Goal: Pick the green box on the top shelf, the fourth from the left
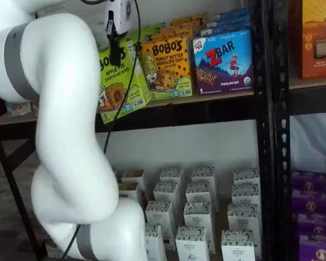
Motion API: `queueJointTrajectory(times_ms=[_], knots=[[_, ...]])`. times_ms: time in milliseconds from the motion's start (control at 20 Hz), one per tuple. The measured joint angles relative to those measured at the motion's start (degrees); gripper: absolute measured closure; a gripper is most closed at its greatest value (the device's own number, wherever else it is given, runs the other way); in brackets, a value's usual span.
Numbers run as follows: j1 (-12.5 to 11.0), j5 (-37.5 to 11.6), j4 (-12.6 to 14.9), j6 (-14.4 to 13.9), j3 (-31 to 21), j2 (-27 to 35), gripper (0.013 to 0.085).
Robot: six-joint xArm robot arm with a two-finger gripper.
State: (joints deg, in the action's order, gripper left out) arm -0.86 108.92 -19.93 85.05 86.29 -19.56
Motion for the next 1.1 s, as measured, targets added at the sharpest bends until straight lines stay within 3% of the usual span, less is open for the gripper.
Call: queueJointTrajectory(times_ms=[1100], knots=[[-0.98, -8.18, 3.35, 3.82, -15.23, -7.86, 0.0770]])
